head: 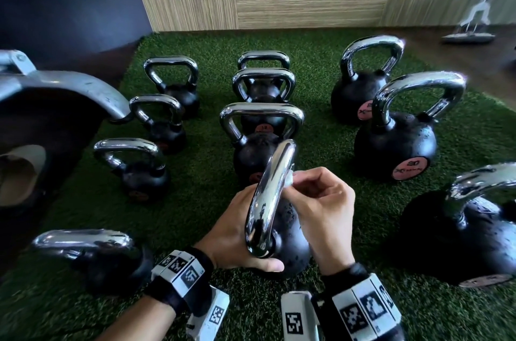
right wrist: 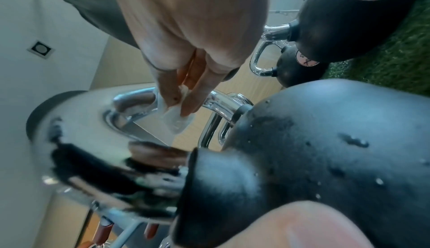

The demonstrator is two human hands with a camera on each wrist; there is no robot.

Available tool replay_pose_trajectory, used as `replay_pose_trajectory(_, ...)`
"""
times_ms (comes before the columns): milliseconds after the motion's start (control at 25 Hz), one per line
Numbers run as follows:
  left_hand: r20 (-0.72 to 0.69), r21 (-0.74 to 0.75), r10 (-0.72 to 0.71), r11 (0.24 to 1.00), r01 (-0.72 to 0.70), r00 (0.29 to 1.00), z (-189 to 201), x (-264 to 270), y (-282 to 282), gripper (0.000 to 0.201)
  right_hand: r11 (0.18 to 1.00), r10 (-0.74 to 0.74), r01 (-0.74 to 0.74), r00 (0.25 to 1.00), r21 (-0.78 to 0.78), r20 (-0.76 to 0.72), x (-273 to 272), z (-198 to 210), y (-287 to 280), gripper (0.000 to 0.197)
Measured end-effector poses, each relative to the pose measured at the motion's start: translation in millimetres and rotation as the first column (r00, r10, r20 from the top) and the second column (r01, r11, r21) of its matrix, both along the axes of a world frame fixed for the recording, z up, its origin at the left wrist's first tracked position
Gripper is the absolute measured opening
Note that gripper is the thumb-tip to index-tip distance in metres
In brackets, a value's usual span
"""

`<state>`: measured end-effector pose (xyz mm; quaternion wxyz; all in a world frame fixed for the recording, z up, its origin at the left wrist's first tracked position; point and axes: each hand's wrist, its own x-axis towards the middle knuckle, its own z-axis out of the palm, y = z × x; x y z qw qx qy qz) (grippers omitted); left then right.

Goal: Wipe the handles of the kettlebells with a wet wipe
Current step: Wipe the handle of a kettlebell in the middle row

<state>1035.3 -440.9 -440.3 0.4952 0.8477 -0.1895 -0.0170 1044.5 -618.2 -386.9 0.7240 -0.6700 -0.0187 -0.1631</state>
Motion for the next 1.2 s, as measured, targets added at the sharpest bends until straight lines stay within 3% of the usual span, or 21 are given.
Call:
replay_pose_trajectory(200,0.018,0.004,0.01,1.0,-0.01,1.0,6,-3,-1,0.125,0.971,-0.158,0.17,0.984,-0.167,0.08,23,10,-2,0.024)
replay_pose_trajectory(440,0.093,0.027,-0.026,0.999,0.023,0.995,9,-4,-2,0.119,0.931,-0.253,0.22,0.964,-0.29,-0.079,43,5,4,0.015)
replay_pose_trajectory(560,0.052,0.031,-0.02,0.999,0.018,0.998,14,-8,-2,0.115,0.915,-0.281,0.239,0.956,-0.326,-0.087,45,4,10,0.012)
replay_pose_trajectory(720,0.042,0.021,-0.001,1.0,0.0,0.999,11,-8,-1,0.124,0.878,-0.256,0.201,0.964,-0.434,-0.071,42,-6,11,0.016)
replay_pose_trajectory(840,-0.058,0.049,0.015,0.999,-0.012,0.998,2,-13,2,0.142,0.857,-0.205,0.117,0.971,-0.502,-0.124,44,-11,7,0.019)
replay_pose_trajectory(960,-0.092,0.037,0.025,0.999,-0.021,0.995,12,-35,1,0.152,0.903,-0.127,0.02,0.967,-0.429,-0.223,47,-24,-15,0.021)
replay_pose_trajectory(1080,0.049,-0.144,0.137,0.981,-0.129,0.989,38,-62,-6,0.133,0.905,-0.084,-0.022,0.97,-0.425,-0.228,52,-31,-32,0.026)
replay_pose_trajectory(1200,0.261,-0.072,0.333,0.943,-0.326,0.906,64,-67,-16,0.1,0.907,0.12,-0.223,0.95,-0.358,-0.288,62,-19,-28,0.025)
